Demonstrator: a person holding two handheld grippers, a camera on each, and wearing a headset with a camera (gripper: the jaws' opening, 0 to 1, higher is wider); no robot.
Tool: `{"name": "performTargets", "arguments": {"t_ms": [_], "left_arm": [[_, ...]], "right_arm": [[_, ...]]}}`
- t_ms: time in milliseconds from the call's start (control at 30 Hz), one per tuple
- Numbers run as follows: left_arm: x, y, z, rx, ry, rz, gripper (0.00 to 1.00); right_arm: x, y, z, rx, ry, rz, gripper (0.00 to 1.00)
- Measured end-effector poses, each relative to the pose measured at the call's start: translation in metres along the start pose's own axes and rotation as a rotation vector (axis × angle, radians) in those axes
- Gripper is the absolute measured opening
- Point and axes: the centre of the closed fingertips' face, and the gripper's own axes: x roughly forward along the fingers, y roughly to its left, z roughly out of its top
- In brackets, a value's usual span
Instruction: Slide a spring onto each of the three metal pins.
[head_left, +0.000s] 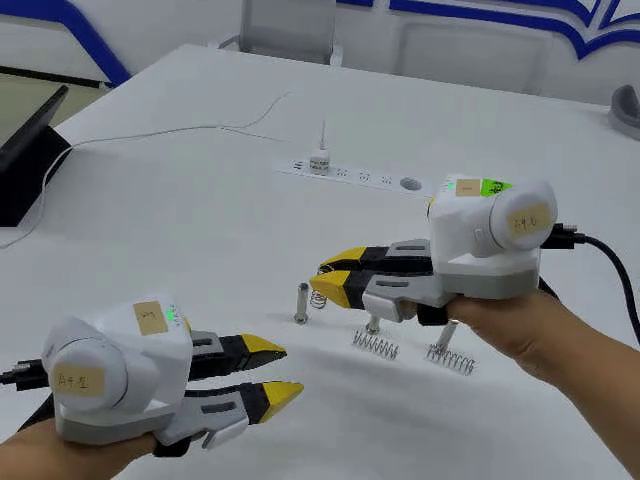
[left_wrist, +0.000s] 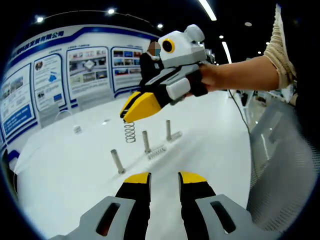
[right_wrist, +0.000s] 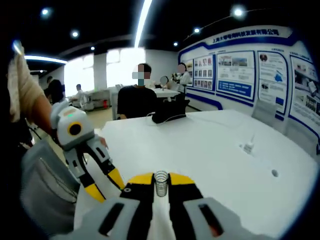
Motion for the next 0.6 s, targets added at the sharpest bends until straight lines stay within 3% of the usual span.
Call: {"name": "performTargets", "arguments": {"t_ms": [600], "left_arm": [[0.0, -0.007, -0.001, -0.031, -0.007, 0.01, 0.3]], "right_arm": [[0.028, -0.023, 0.0, 0.008, 0.005, -0.054, 0.12]]}}
